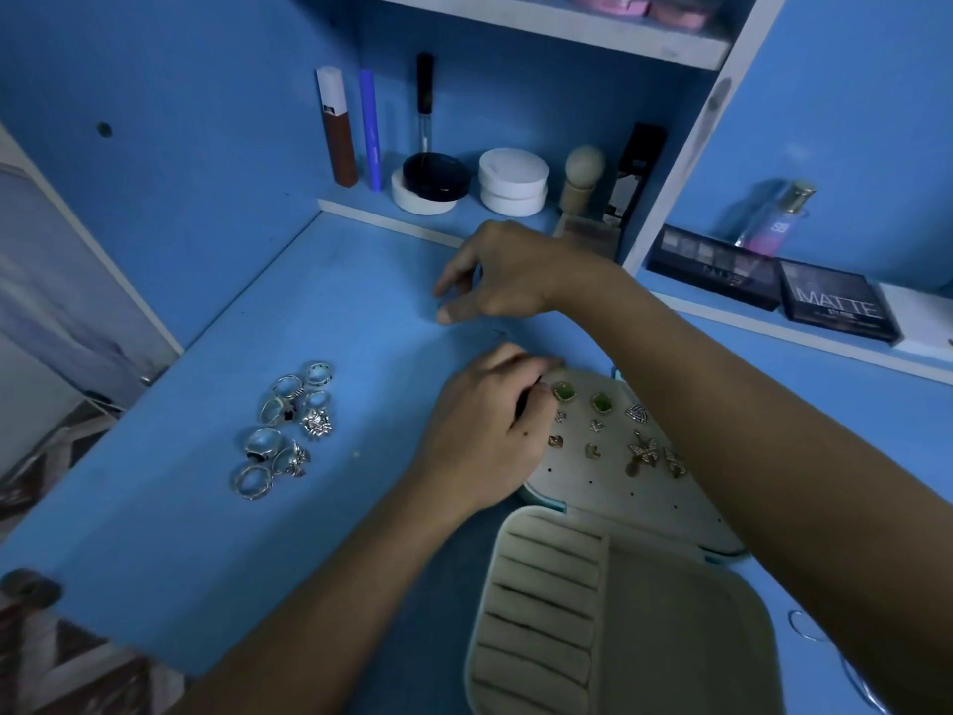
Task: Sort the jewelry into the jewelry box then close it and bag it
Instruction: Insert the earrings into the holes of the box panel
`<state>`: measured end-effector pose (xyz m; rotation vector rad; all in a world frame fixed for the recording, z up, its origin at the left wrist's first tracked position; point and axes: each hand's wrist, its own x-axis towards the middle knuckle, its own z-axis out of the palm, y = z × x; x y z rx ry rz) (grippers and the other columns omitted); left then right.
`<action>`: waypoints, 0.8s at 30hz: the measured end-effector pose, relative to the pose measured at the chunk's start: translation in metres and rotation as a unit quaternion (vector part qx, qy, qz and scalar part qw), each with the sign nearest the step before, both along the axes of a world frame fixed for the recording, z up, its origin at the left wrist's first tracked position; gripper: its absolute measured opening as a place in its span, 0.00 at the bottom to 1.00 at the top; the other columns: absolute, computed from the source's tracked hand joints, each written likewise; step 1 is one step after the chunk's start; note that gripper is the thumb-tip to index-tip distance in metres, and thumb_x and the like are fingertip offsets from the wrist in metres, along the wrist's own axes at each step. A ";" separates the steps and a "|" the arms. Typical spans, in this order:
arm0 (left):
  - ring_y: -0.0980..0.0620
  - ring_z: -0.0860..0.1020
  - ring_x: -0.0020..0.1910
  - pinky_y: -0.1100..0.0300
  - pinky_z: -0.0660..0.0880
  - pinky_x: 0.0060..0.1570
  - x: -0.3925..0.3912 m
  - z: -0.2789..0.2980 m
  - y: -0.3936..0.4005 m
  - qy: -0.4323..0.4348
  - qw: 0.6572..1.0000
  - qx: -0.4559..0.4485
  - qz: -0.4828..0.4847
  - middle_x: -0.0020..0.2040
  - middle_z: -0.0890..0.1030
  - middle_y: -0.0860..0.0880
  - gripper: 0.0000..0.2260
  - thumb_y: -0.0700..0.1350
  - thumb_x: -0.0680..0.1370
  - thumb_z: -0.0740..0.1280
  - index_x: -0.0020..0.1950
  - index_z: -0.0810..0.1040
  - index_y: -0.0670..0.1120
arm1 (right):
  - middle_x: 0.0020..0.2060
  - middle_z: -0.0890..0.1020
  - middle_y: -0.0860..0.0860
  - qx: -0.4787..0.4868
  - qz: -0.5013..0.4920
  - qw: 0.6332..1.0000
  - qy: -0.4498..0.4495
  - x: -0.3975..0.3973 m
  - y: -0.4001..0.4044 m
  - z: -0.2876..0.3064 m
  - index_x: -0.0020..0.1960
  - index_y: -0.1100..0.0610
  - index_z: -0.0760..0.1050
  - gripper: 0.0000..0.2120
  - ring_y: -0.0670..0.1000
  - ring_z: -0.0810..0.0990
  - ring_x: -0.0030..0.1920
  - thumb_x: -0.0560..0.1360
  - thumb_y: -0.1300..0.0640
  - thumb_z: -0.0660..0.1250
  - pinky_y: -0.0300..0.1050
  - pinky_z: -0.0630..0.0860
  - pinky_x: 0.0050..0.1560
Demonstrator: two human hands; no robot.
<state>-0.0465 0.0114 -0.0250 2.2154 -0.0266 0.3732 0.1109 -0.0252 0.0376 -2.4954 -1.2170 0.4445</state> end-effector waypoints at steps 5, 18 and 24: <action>0.54 0.77 0.52 0.57 0.73 0.53 0.000 0.001 0.000 -0.002 1.000 -0.003 -0.001 0.53 0.80 0.52 0.16 0.45 0.77 0.59 0.60 0.82 0.46 | 0.44 0.82 0.41 -0.005 0.002 1.000 0.003 0.001 0.003 -0.002 0.55 0.46 0.84 0.13 0.40 0.77 0.44 0.72 0.47 0.76 0.28 0.68 0.41; 0.56 0.76 0.53 0.60 0.73 0.54 -0.001 0.002 0.000 -0.001 1.000 -0.004 -0.002 0.54 0.79 0.54 0.17 0.45 0.77 0.59 0.61 0.82 0.46 | 0.42 0.82 0.40 0.012 -0.004 1.000 0.021 -0.002 0.003 -0.005 0.50 0.48 0.85 0.07 0.38 0.78 0.42 0.73 0.51 0.76 0.23 0.67 0.36; 0.56 0.77 0.53 0.59 0.73 0.54 -0.001 0.002 0.000 0.001 1.000 -0.006 -0.006 0.54 0.79 0.54 0.17 0.45 0.77 0.59 0.61 0.82 0.47 | 0.42 0.85 0.41 0.034 -0.011 0.999 0.032 -0.004 0.000 -0.005 0.47 0.50 0.86 0.04 0.37 0.79 0.41 0.72 0.55 0.76 0.22 0.69 0.38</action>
